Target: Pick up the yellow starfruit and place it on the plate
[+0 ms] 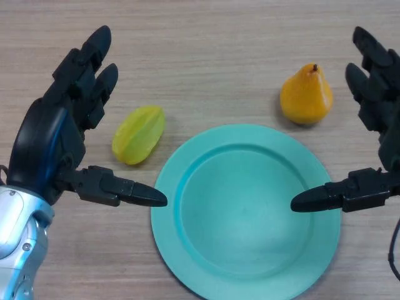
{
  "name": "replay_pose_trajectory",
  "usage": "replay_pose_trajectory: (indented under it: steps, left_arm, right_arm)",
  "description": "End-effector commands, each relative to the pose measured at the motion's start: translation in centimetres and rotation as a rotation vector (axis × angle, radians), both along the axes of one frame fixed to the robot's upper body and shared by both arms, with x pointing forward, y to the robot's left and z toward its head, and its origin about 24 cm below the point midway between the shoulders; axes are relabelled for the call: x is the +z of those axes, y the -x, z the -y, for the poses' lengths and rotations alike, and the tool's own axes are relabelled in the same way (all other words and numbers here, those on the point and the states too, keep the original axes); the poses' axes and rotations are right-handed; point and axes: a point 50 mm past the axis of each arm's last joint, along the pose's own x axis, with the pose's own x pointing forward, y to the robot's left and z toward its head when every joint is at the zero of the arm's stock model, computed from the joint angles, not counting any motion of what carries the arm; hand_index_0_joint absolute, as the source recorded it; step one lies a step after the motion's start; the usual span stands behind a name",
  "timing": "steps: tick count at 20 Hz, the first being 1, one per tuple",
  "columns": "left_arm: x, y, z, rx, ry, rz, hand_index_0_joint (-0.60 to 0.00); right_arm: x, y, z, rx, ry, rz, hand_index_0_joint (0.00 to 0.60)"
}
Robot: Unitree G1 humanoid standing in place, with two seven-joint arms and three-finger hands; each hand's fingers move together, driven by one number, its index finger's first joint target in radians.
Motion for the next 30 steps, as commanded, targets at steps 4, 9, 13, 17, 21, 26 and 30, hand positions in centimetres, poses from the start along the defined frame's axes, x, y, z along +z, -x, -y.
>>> replay_pose_trajectory:
  steps: [4,9,13,17,21,26,30]
  left_arm:
    - [2.9,0.7,-0.9,0.034,-0.048,0.199,0.000]
    - [2.6,-1.1,-2.3,0.124,-0.063,0.232,0.000]
    - [1.2,-3.9,-3.7,0.227,-0.140,0.238,0.000]
    - [-0.9,-6.6,-4.6,0.281,-0.078,0.131,0.000]
    - [-2.6,-8.1,-3.9,0.278,-0.068,0.094,0.000]
    - [-4.1,-8.7,-2.4,0.236,-0.104,0.050,0.000]
    - [-4.4,-8.7,-1.5,0.206,-0.105,0.044,-0.150]
  right_arm:
    - [3.0,0.8,0.5,0.012,0.006,0.221,0.000]
    - [3.0,0.9,0.9,0.006,0.006,0.217,0.000]
    - [3.2,1.3,1.1,-0.002,0.004,0.226,0.000]
    - [3.5,1.5,1.3,-0.011,-0.014,0.243,0.000]
    - [3.7,1.6,1.4,-0.024,-0.011,0.250,0.000]
    - [3.7,1.9,1.5,-0.028,-0.007,0.247,0.000]
    - [3.4,2.1,1.5,-0.032,-0.015,0.233,0.000]
